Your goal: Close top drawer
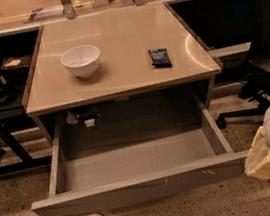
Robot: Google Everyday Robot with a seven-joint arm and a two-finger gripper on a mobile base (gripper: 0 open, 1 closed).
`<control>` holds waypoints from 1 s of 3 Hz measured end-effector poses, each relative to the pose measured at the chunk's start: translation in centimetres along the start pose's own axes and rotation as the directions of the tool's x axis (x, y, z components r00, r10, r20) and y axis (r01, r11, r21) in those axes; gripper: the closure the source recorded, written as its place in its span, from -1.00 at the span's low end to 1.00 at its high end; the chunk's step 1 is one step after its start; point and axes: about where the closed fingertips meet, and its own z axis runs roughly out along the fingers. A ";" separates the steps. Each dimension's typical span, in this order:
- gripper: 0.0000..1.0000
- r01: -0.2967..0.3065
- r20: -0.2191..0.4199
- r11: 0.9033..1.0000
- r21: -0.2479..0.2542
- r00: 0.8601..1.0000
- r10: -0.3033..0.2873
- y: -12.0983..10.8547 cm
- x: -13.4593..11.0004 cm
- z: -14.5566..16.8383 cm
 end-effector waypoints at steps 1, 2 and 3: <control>1.00 0.009 0.039 1.000 -0.025 0.999 -0.008 0.6 0.2 1.3; 1.00 -0.031 0.053 0.998 -0.061 0.998 0.034 0.8 0.5 6.2; 1.00 -0.058 0.069 0.997 -0.055 0.996 0.062 -0.6 0.3 10.3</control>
Offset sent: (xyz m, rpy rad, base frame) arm -0.0080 0.0219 -0.1371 0.1110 0.0768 -0.0895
